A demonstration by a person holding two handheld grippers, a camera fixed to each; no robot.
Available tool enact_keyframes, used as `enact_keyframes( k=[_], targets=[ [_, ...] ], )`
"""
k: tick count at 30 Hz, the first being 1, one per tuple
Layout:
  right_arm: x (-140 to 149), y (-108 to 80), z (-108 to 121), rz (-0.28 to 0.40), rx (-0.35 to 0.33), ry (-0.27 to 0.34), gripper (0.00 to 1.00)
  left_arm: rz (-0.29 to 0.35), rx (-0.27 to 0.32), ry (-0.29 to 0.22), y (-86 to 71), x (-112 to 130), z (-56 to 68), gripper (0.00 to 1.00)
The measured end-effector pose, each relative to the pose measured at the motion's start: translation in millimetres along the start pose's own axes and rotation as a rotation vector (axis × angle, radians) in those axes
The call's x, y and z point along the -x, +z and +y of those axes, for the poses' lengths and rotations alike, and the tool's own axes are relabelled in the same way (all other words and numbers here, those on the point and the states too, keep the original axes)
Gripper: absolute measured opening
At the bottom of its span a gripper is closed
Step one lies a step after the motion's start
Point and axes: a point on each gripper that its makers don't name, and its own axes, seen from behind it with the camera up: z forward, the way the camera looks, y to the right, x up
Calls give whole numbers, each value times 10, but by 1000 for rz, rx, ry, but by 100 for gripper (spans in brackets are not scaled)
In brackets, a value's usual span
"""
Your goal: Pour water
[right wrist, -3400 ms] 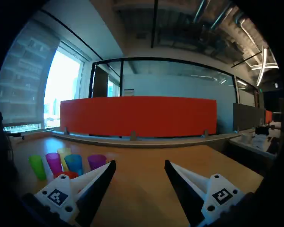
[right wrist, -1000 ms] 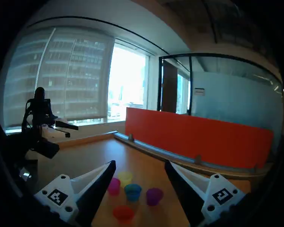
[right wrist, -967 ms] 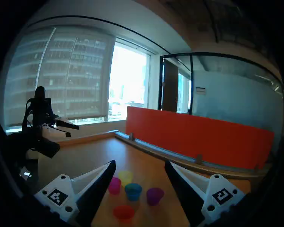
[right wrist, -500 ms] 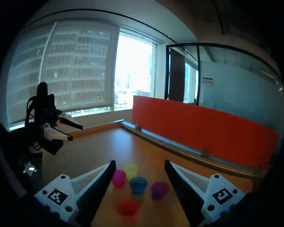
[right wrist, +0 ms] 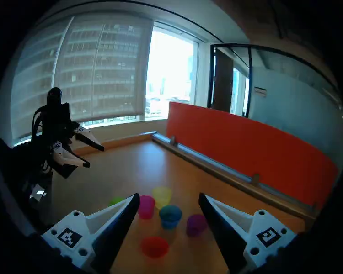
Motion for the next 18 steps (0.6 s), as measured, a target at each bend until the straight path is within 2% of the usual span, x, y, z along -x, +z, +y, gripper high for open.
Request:
enact_keyframes(
  k=[11,18],
  targets=[
    [128,142,65,-22,-12,22,100,-71,7,13,173,323,-8,98],
    [196,233,89,-39,-21,12,100,-113,29,7,276,546,41,98]
  ],
)
